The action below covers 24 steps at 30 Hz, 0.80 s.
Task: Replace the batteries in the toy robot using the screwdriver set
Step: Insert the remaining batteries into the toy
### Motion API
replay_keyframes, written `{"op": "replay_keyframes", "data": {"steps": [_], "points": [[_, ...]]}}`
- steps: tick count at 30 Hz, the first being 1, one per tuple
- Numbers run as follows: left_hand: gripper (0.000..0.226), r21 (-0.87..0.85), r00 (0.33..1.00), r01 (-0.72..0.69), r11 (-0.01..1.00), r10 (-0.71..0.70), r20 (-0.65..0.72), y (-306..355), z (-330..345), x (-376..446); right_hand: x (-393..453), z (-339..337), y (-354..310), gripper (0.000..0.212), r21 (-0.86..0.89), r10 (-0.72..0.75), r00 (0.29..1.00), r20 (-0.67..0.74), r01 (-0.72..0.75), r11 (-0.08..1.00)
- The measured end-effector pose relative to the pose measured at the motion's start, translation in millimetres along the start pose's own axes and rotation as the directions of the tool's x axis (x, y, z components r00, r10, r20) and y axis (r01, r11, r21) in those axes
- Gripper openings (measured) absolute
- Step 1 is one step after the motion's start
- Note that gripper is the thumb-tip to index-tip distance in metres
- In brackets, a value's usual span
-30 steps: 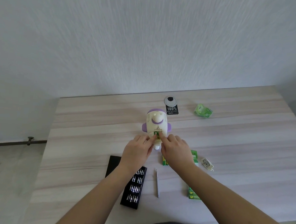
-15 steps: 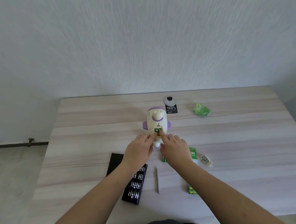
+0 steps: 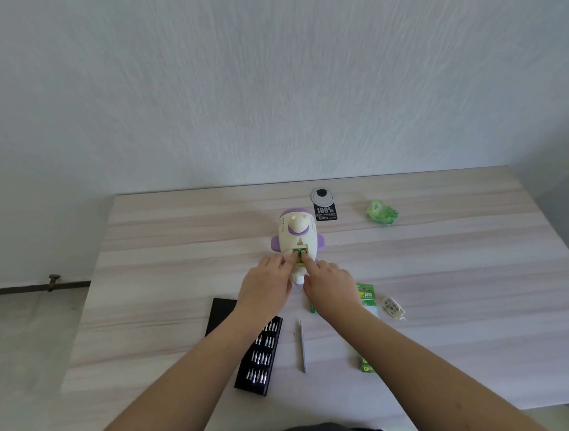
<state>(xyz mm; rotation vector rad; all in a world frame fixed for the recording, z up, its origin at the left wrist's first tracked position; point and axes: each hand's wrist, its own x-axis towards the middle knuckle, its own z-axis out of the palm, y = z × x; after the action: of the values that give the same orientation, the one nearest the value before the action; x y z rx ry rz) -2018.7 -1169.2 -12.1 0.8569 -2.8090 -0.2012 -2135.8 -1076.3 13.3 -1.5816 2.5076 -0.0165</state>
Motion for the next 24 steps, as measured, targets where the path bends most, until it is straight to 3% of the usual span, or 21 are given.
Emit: {"op": "replay_keyframes", "data": {"steps": [8,13,15,20,24], "points": [[0.057,-0.029,0.999,-0.053,0.998,0.053,-0.013,-2,-1,-5,-25,0,15,0.049,0.124,0.049,0.998,-0.05,-0.042,0.991],[0.026,-0.093,0.997,-0.072,0.993,0.069,-0.03,3,-7,-24,-51,4,36,0.04,0.278,0.205,0.977,-0.057,-0.182,0.943],[0.018,-0.118,0.997,-0.071,0.99,0.071,-0.006,4,-9,-30,-60,6,43,0.037,0.355,0.296,0.955,-0.025,-0.269,0.895],[0.027,-0.118,0.989,-0.089,0.989,0.101,0.104,11,-6,-39,-88,11,62,0.027,0.575,0.53,0.846,0.059,-0.463,0.674],[0.021,-0.223,0.973,-0.05,0.974,0.098,0.21,23,2,-43,-112,16,73,0.023,0.6,0.59,0.797,0.13,-0.537,0.592]]}}
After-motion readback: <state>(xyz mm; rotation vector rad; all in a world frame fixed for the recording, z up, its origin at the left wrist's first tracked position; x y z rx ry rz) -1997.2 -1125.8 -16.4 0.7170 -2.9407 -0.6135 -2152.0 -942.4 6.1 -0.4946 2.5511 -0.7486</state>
